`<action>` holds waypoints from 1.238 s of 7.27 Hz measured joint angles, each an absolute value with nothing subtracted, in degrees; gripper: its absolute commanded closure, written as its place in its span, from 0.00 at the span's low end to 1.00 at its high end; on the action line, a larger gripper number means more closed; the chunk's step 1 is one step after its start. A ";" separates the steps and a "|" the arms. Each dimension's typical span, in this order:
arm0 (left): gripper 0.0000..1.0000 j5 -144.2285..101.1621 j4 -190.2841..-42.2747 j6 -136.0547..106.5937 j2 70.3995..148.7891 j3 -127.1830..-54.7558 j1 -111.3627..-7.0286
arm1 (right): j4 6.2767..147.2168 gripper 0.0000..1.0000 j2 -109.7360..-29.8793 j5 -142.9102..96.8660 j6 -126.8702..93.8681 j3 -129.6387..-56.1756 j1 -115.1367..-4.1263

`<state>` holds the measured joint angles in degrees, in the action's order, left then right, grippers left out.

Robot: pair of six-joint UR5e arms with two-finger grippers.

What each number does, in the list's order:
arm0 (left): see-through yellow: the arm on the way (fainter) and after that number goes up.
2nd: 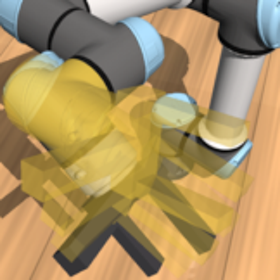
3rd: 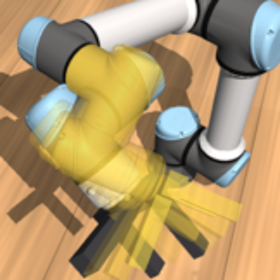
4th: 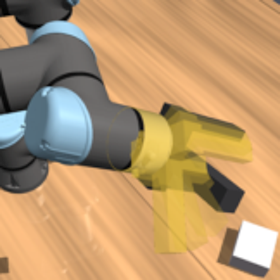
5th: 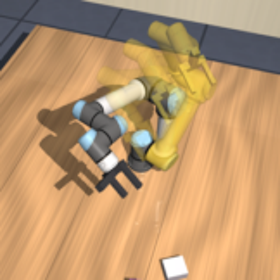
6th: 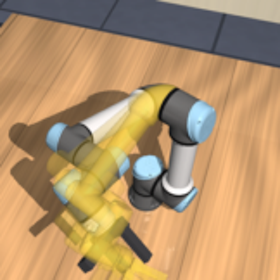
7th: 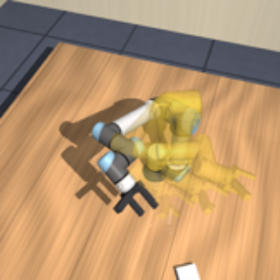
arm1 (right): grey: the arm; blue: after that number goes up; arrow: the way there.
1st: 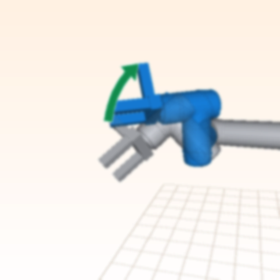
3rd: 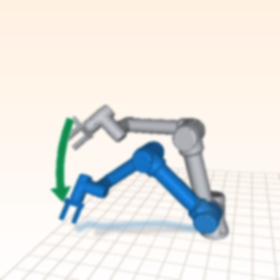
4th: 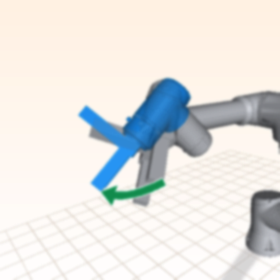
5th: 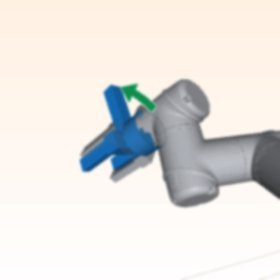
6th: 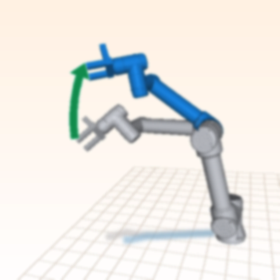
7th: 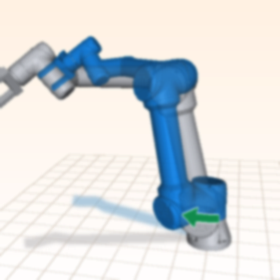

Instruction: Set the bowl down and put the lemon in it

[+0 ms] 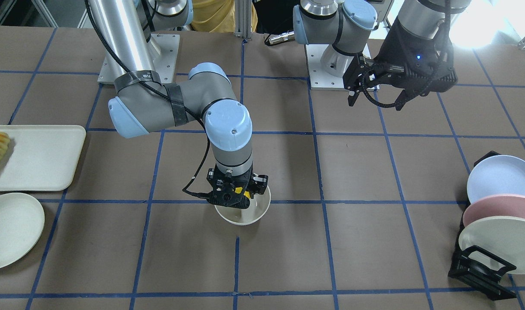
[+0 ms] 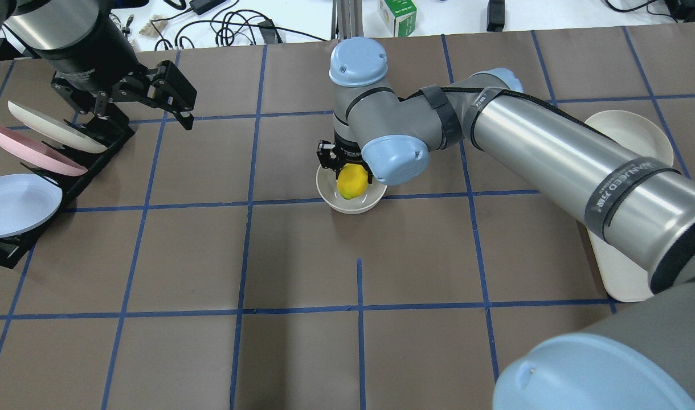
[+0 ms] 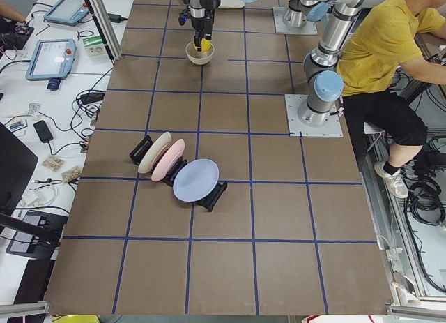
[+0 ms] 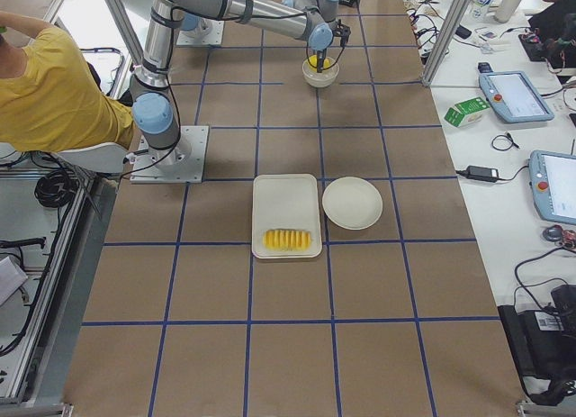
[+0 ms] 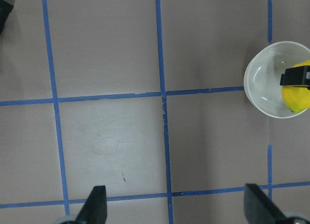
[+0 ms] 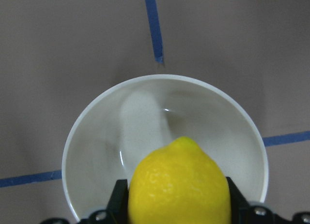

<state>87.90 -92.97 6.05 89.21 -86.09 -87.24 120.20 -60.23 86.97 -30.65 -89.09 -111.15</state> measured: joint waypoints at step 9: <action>0.00 87.17 -93.38 6.06 88.97 -86.28 -87.54 | 121.57 0.00 -58.71 87.02 -30.12 -88.98 -111.08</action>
<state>87.17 -93.38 6.06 88.97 -86.28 -87.54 121.57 -58.71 87.02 -30.12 -88.98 -111.08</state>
